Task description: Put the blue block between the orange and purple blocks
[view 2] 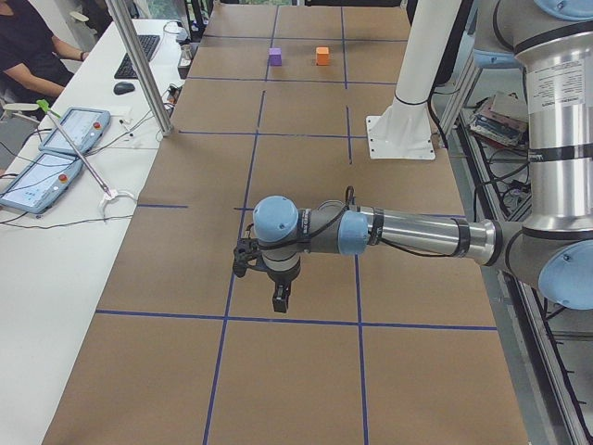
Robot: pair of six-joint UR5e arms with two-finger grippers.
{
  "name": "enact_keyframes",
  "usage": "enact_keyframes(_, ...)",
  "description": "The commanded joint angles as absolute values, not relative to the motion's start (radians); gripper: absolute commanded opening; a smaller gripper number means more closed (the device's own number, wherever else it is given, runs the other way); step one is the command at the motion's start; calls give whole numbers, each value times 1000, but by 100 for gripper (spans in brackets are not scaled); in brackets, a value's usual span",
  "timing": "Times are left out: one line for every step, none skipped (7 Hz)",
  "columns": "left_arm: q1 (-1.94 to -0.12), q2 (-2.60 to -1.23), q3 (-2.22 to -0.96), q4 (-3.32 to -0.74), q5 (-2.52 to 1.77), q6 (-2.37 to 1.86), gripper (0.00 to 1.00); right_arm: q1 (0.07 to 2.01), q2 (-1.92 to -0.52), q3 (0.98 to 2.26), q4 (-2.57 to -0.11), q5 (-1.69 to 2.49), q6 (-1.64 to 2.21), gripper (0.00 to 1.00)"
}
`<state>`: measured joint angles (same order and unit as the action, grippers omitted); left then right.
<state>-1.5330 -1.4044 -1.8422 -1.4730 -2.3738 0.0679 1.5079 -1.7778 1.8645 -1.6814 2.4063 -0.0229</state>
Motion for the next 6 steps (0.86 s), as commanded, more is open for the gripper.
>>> enact_keyframes(-1532,-1396,-1839,-1474,-2375,74,100,1508,-1778,1862,-1681,2411,-23,100)
enact_keyframes(-1531,-1397,-1844,-1474,-2376,75,100,1508,-1778,1864,-1680,2410,-23,100)
enact_keyframes(-1523,-1397,-1844,-1474,-2376,75,100,1508,-1775,1865,-1680,2410,-25,100)
enact_keyframes(-1490,-1397,-1841,-1503,-2376,69,100,1506,-1772,1865,-1678,2410,-25,100)
enact_keyframes(-1406,-1397,-1844,-1543,-2378,-7,100,1497,-1767,1865,-1677,2407,-26,100)
enact_keyframes(-1325,-1402,-1844,-1669,-2378,-216,100,1471,-1766,1865,-1677,2408,-26,100)
